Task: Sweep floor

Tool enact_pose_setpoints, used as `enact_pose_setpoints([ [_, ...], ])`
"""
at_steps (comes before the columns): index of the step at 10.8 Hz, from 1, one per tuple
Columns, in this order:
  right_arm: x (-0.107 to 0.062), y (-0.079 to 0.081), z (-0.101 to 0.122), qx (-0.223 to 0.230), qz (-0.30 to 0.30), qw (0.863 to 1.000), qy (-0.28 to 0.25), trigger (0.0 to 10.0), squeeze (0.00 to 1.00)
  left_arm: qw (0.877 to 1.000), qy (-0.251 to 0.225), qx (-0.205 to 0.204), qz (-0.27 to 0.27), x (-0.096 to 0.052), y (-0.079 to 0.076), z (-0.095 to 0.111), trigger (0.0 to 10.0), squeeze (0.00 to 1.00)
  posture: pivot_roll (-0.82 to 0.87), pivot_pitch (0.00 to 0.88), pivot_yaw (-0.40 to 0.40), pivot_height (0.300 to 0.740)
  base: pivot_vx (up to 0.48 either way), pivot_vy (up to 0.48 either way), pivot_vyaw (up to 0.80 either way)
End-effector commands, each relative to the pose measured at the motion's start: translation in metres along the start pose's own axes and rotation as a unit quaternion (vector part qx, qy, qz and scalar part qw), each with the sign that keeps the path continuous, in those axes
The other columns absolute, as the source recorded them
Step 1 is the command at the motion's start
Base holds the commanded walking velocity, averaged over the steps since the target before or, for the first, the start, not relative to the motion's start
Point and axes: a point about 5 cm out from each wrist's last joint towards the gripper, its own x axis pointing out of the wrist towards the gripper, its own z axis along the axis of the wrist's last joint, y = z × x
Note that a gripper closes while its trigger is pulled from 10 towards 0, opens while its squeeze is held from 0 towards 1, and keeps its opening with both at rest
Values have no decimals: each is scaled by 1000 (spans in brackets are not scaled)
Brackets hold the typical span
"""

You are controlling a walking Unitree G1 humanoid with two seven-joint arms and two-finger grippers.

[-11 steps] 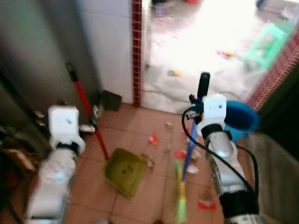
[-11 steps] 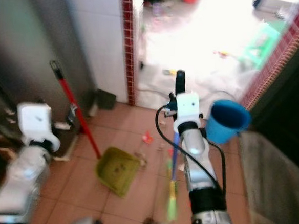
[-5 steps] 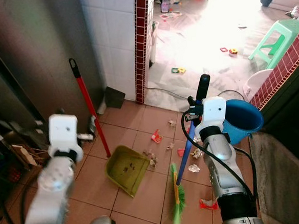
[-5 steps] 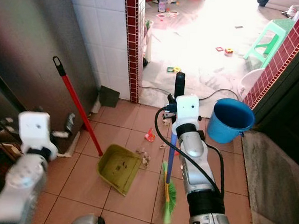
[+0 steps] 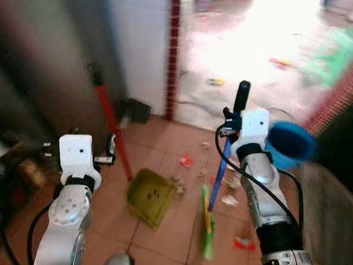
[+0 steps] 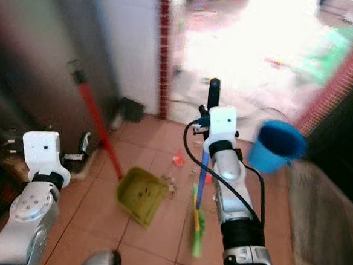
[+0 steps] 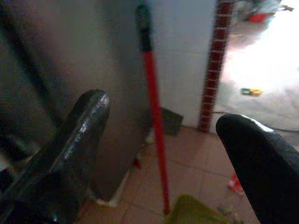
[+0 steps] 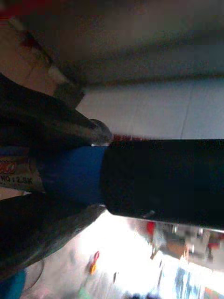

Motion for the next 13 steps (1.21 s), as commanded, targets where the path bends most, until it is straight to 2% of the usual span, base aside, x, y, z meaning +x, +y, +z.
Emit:
enact_pose_setpoints([
  [1,4,0,10,5,1,1000,-22,10000,0,1000,0,-2,-1,-1,2,2,10000,0,34,68,-1,740,292,247,538],
  [2,4,-2,10,4,0,1000,-24,10000,0,1000,5,-13,-1,1,1,1,10000,0,26,71,3,740,311,285,419],
  [6,3,-7,12,0,-3,1000,-28,10000,0,1000,8,-14,-11,5,-5,3,10000,0,20,73,7,740,322,326,114],
  [10,4,-5,13,2,1,1000,-28,10000,0,1000,20,-21,-10,4,-9,0,10000,0,19,76,7,740,309,323,0],
  [13,3,-8,12,0,-2,1000,-28,10000,0,1000,28,-5,-11,4,-9,-3,10000,0,19,76,7,740,0,0,0],
])
